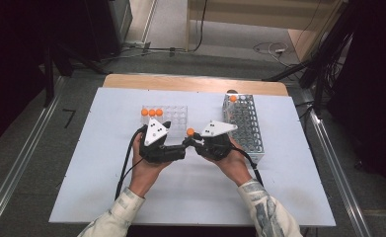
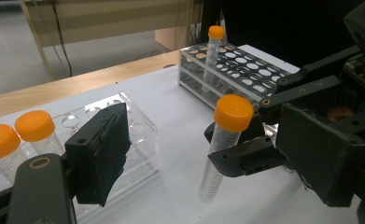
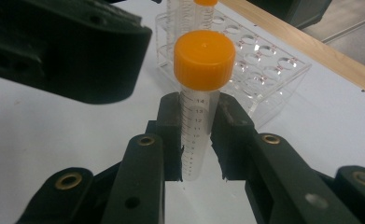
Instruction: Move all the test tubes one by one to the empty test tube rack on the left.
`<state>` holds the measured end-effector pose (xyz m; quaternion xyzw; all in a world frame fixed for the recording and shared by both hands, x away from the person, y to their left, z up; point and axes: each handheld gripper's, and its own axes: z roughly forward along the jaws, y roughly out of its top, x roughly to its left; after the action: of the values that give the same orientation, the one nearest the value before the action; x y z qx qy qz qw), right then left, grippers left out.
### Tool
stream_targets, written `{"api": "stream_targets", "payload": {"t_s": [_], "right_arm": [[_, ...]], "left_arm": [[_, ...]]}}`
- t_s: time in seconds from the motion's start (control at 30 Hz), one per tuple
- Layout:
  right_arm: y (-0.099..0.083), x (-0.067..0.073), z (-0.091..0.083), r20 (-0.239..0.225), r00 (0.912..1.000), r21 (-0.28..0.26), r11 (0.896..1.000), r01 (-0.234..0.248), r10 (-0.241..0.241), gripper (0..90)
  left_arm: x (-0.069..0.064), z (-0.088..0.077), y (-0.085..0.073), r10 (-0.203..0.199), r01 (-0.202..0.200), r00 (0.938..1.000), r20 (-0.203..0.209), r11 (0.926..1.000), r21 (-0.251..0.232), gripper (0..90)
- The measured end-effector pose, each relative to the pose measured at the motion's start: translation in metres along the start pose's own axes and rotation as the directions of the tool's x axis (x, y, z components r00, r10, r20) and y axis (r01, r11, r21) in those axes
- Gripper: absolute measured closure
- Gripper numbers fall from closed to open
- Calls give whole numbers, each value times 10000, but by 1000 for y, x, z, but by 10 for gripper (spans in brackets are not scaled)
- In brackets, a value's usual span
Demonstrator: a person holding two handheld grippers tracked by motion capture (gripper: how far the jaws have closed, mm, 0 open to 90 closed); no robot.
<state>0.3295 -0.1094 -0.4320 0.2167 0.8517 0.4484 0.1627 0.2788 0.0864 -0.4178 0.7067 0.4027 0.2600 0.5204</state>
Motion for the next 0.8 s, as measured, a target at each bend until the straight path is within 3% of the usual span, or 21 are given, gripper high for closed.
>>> {"api": "stream_targets", "payload": {"t_s": [0.2, 0.33, 0.63, 0.8], "right_arm": [[1, 3, 3, -89, 10000, 13, 10000, 1, -1, 714], [2, 4, 4, -234, 9997, -42, 10000, -72, 71, 714], [4, 7, 8, -494, 9986, -58, 9998, -165, 162, 714], [4, 7, 8, -560, 9982, -38, 9998, -193, 190, 714]], "left_arm": [[-2, -1, 0, 84, -80, 9997, 233, 9998, -183, 269], [-4, 1, -1, 197, -197, 9998, 49, 9997, -114, 339], [-2, 4, -3, 267, -265, 9994, 216, 9996, -61, 579], [-3, 6, -4, 349, -350, 9991, 242, 9994, 10, 621]]}}
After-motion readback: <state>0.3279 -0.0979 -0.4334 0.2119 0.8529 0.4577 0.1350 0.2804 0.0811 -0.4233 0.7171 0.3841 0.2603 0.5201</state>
